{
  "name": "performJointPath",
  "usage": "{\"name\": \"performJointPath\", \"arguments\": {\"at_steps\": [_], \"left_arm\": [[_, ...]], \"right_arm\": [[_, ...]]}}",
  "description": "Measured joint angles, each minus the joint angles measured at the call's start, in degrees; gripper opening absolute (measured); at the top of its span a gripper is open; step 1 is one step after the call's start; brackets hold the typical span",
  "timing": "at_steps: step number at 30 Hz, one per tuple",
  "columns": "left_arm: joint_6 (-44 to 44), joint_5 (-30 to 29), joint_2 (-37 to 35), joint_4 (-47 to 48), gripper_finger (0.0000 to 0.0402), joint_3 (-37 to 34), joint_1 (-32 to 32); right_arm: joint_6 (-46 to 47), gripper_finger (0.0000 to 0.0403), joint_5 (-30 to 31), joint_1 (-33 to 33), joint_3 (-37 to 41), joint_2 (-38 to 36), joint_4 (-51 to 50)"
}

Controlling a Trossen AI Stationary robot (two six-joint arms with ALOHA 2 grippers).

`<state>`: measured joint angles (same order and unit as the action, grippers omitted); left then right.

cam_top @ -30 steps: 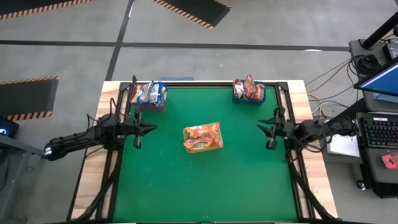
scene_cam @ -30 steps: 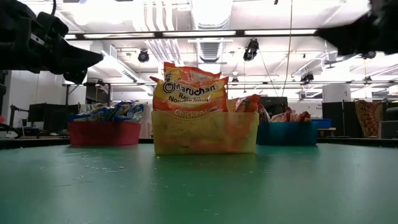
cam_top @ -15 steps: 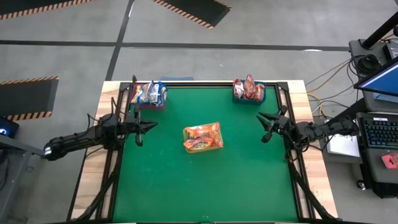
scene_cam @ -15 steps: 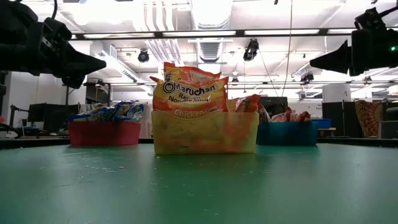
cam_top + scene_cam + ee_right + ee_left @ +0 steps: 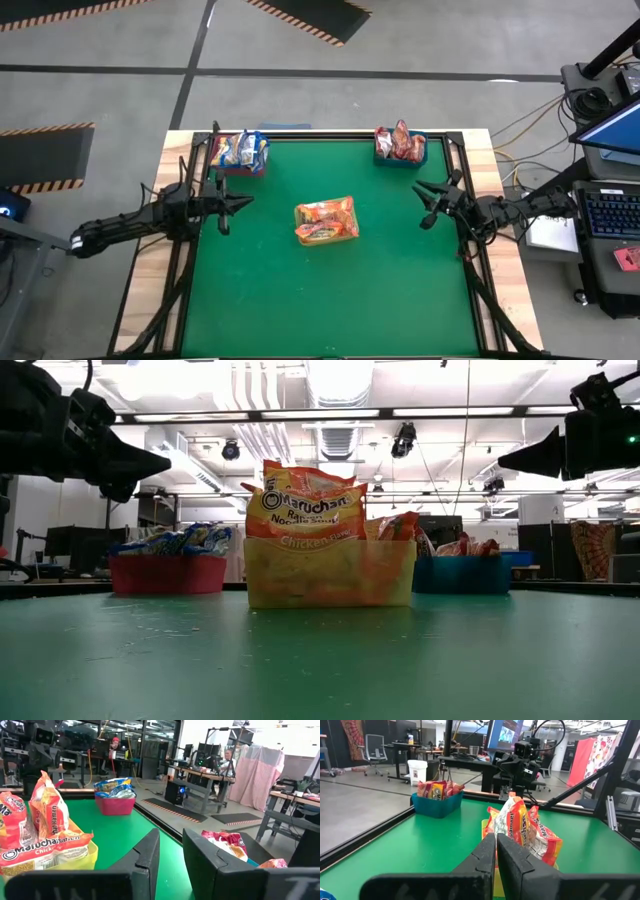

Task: Sort Maruchan noodles
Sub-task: Return to Home Position

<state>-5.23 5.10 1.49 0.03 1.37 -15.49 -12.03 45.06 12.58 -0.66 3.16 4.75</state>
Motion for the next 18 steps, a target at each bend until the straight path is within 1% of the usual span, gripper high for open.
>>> {"name": "performJointPath", "arguments": {"at_steps": [13,18], "left_arm": [[0.00,-0.02,0.03,0.00,0.0000,0.00,0.00],[0.00,-0.02,0.03,0.00,0.0000,0.00,0.00]], "right_arm": [[0.00,0.0086,0.00,0.00,0.02,0.00,0.02],[0.00,0.0082,-0.01,0.00,0.04,0.00,0.02]]}}
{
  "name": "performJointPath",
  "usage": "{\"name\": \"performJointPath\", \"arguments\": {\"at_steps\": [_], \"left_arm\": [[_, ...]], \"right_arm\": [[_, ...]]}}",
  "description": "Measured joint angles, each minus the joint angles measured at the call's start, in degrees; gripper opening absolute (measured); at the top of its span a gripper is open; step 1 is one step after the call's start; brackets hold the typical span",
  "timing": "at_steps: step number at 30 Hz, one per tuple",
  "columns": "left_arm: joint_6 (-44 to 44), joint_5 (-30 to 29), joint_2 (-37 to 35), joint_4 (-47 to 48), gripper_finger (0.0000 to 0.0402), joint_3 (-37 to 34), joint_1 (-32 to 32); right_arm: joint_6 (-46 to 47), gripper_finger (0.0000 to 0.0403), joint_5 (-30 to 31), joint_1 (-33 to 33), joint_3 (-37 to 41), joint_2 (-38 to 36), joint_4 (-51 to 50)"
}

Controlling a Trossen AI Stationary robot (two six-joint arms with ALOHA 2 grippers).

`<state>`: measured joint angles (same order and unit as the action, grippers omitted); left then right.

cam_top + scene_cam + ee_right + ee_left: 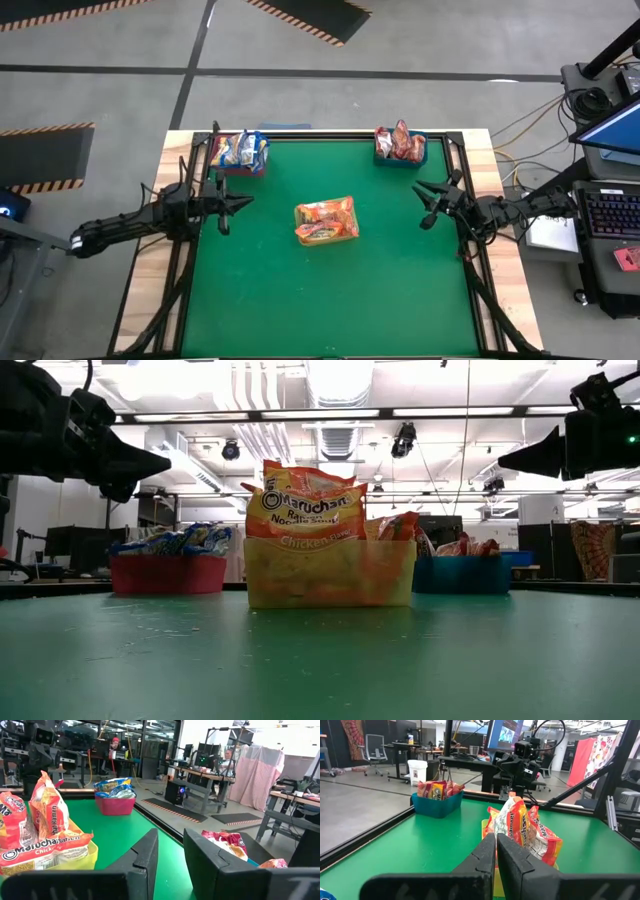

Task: Sort Maruchan noodles
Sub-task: Return to Home Position

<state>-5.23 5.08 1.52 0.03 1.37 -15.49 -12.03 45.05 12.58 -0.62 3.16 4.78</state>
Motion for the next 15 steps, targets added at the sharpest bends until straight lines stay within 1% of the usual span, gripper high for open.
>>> {"name": "performJointPath", "arguments": {"at_steps": [8,15], "left_arm": [[0.00,0.00,0.00,0.00,0.0000,0.00,0.00],[0.00,0.00,0.00,0.00,0.0000,0.00,0.00]], "right_arm": [[0.02,0.0070,0.00,0.00,0.00,0.00,0.00],[0.00,0.0078,0.01,0.00,0.00,0.00,0.02]]}}
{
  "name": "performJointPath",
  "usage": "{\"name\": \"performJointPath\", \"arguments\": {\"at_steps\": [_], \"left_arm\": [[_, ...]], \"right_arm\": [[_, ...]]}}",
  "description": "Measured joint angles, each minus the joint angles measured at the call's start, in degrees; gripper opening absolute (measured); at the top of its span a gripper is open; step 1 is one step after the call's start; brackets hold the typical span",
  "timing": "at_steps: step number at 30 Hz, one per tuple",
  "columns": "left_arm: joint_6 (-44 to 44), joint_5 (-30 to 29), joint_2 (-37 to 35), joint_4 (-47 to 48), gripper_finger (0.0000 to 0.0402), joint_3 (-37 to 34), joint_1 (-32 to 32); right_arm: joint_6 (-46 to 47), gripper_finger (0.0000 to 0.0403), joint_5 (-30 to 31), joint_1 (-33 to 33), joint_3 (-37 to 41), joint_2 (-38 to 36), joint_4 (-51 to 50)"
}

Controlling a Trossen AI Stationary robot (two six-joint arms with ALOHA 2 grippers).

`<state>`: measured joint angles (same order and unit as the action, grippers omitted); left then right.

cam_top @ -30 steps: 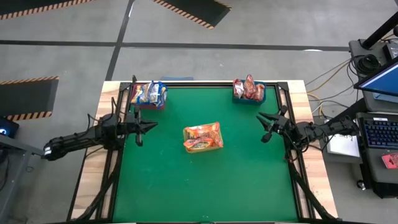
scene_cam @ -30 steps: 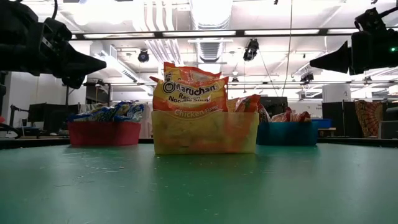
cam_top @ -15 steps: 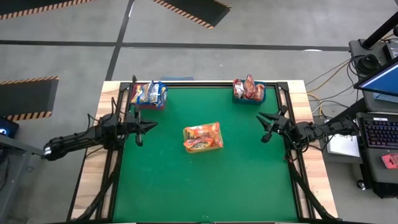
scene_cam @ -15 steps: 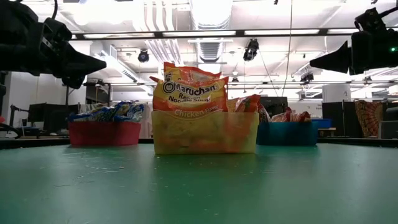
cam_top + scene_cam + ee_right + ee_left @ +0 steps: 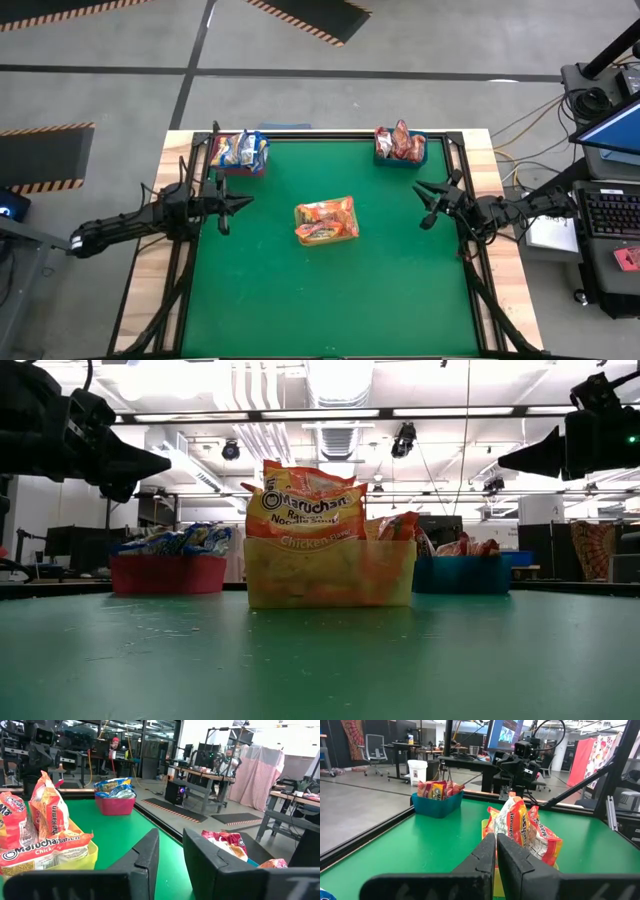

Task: Sort Maruchan noodles
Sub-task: Return to Home Position

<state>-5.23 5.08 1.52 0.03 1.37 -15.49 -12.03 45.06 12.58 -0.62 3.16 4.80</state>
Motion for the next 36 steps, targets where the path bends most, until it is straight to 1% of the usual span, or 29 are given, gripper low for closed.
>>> {"name": "performJointPath", "arguments": {"at_steps": [9,23,36], "left_arm": [[0.00,0.00,0.00,0.00,0.0000,0.00,0.00],[0.00,0.00,0.00,-0.02,0.0000,0.00,0.00],[0.00,0.00,0.00,-0.02,0.0000,0.00,0.00]], "right_arm": [[0.00,0.0087,0.00,0.00,0.00,0.00,-0.01],[0.01,0.0068,-0.01,0.00,0.02,0.00,0.00],[0.00,0.0084,0.00,0.00,0.02,0.00,0.00]]}}
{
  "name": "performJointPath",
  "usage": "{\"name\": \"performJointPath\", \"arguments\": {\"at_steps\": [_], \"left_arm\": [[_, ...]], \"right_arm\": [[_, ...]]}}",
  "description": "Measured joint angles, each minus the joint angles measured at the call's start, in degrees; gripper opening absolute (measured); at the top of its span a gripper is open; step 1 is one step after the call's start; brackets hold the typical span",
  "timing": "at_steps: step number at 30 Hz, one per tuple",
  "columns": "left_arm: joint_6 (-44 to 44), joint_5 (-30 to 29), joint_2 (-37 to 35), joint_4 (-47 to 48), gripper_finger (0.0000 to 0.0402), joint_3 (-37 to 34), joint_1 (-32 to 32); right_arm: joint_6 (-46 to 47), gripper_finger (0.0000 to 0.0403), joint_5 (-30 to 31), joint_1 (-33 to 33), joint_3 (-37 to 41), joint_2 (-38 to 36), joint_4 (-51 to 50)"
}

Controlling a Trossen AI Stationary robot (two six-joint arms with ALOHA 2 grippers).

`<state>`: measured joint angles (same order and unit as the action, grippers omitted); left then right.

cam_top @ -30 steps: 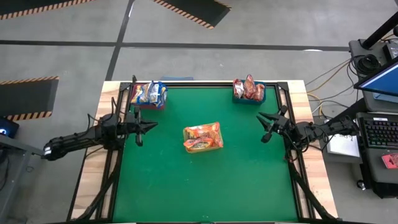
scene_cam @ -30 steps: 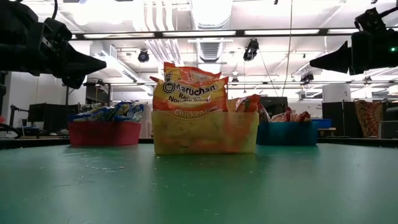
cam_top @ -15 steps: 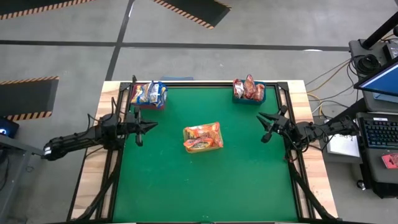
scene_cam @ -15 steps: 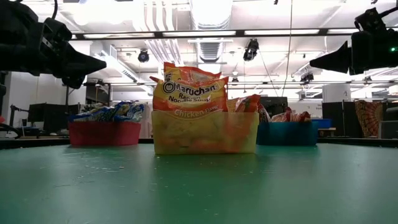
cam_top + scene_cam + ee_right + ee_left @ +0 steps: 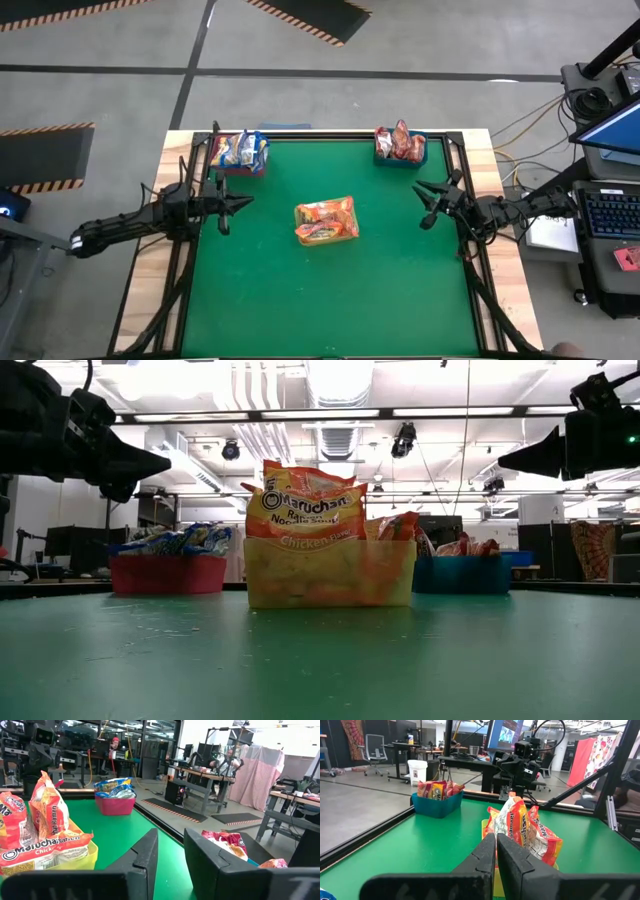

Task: Sort Maruchan noodles
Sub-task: Return to Home Position

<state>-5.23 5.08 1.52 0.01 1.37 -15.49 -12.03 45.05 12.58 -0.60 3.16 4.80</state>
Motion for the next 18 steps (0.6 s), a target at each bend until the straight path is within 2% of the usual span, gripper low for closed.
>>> {"name": "performJointPath", "arguments": {"at_steps": [18], "left_arm": [[0.00,0.00,0.00,0.00,0.0001,0.00,0.00]], "right_arm": [[0.02,0.0069,-0.01,0.01,0.00,0.00,0.00]]}}
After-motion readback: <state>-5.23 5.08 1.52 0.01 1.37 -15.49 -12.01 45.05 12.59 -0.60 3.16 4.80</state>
